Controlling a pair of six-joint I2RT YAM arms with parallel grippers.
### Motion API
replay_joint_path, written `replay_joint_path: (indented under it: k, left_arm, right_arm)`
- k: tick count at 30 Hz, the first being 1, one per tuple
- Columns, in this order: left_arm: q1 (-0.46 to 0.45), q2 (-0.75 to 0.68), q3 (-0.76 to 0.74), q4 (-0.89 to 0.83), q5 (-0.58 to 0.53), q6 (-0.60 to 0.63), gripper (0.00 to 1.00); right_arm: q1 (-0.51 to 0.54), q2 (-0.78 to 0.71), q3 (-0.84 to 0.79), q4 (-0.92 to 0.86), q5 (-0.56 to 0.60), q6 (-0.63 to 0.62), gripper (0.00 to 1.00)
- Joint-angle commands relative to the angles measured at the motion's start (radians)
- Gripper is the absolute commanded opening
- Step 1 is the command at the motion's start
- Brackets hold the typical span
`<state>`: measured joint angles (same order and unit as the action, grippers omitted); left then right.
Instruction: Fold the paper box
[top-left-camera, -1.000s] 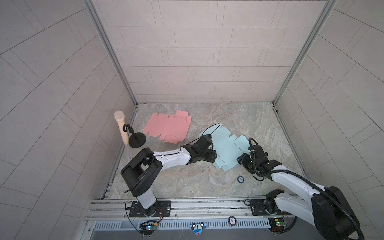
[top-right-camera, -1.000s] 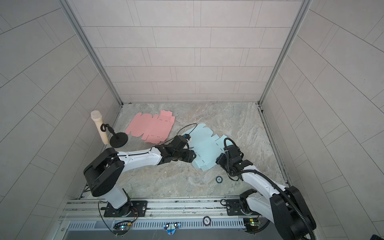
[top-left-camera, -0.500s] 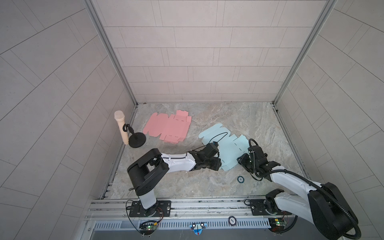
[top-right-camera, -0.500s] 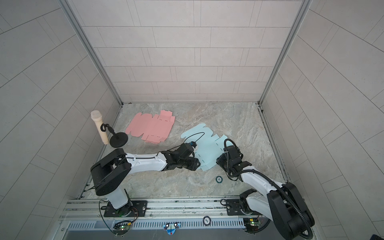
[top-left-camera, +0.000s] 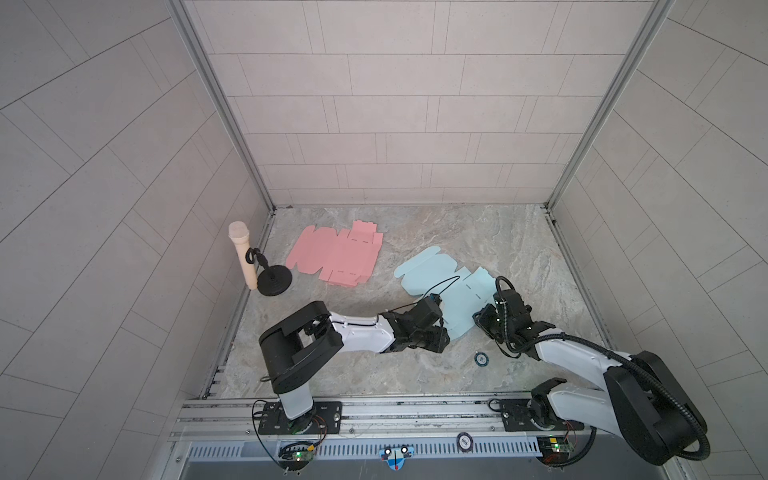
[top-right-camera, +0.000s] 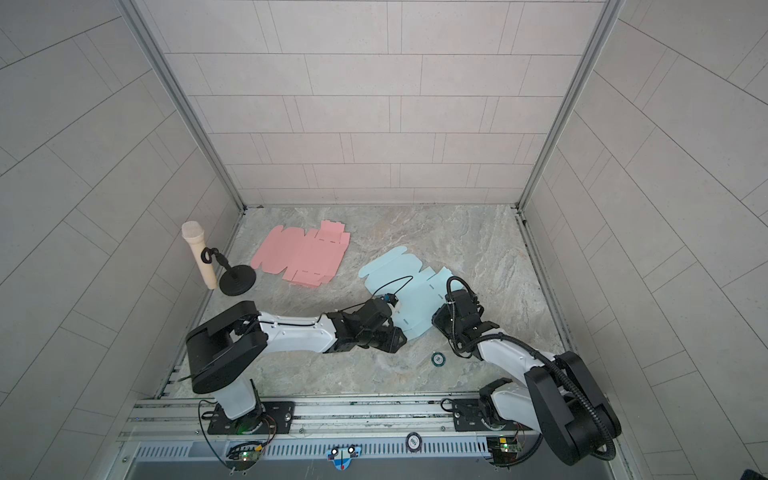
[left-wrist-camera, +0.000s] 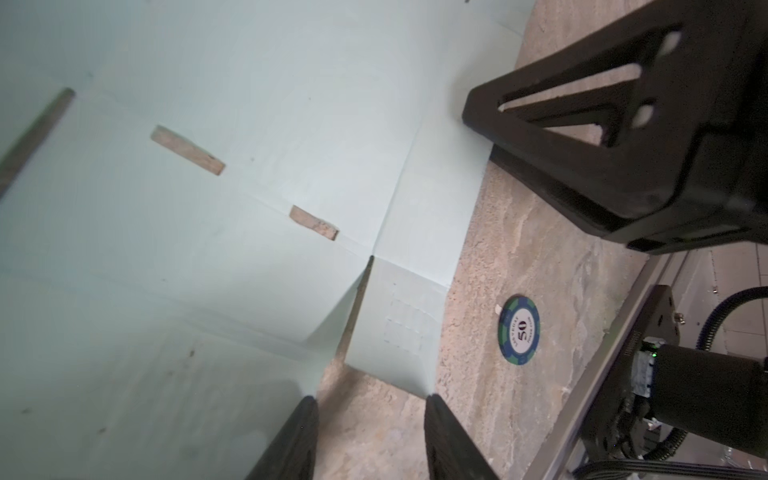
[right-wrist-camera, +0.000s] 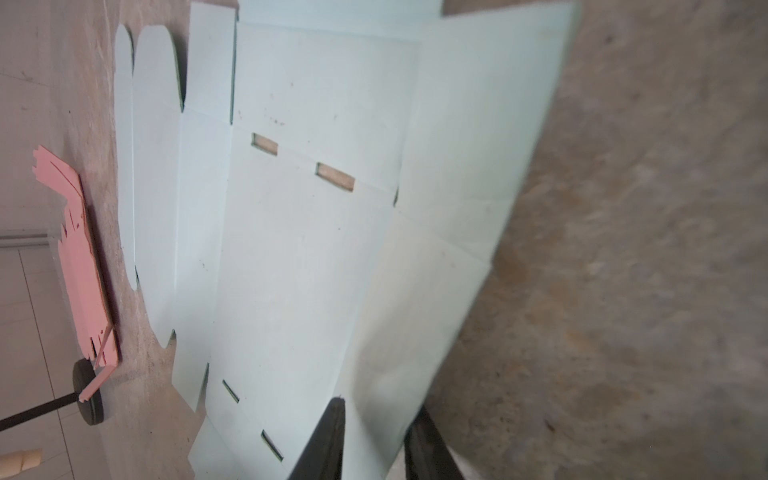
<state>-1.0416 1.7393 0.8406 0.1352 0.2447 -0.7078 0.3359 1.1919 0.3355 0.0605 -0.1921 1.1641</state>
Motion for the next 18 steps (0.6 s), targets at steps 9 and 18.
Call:
replay_joint_path:
  k: [9,18]
  left_arm:
    - [-0.005,-0.104,-0.024,-0.015,-0.012,-0.009,0.46]
    - [0.032,-0.245,-0.077,-0.107,-0.059,0.043,0.46]
  right_arm:
    - [-0.002,-0.006,-0.048,-0.066,0.084,0.038,0.13]
    - [-0.012,-0.116,-0.054,-0.152,0.126,0.027,0.12]
